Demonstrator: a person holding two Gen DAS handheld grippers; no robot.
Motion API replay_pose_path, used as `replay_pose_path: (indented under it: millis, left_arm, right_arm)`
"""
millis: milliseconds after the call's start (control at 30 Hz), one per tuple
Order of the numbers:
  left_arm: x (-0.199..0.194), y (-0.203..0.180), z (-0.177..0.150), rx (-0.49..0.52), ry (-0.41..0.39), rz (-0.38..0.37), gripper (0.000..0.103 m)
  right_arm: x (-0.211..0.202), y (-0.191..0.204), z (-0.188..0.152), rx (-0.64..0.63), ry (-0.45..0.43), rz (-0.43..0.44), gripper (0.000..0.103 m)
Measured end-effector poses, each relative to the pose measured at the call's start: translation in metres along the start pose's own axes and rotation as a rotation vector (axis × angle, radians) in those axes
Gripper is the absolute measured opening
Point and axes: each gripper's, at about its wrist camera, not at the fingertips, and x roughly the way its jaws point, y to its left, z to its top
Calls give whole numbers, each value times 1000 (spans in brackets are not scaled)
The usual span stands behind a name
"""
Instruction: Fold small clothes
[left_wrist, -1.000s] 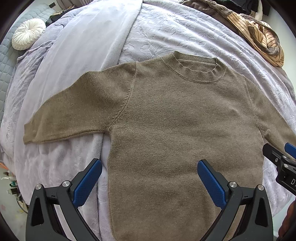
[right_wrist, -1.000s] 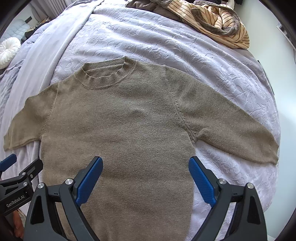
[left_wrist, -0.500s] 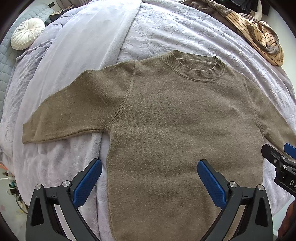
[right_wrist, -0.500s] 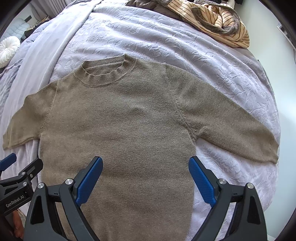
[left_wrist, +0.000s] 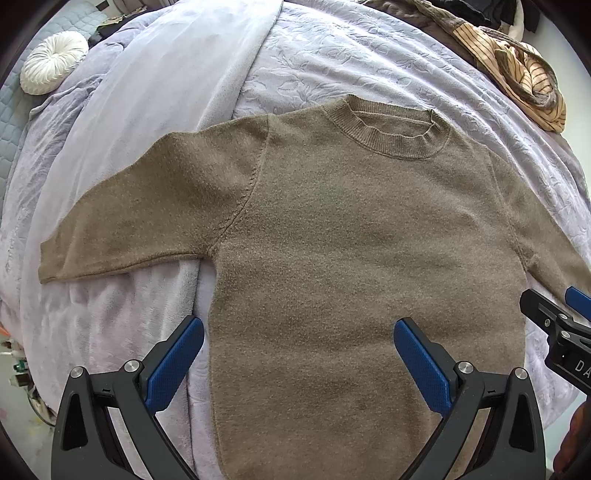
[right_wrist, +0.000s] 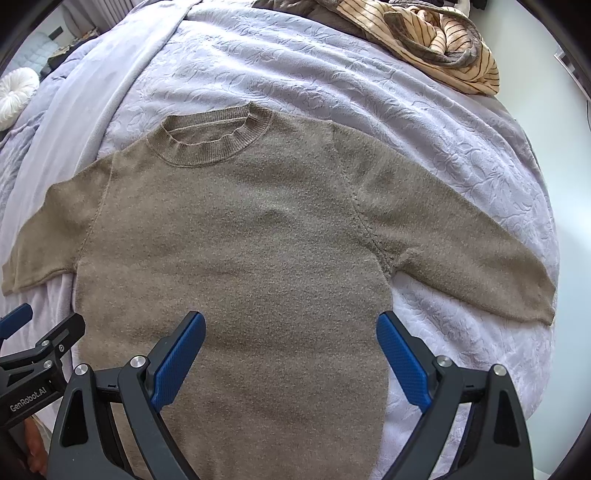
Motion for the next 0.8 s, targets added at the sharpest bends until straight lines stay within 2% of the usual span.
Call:
replay_pose_path:
  millis: [533,800]
  left_arm:
    - [9,7,-2,7,-6,-43,103]
    - [10,16,-5,-12,-12,-67,103]
  right_arm:
    - [5,1,-7,14,2,-6,95]
    - [2,16,-11,0,-8,-14,95]
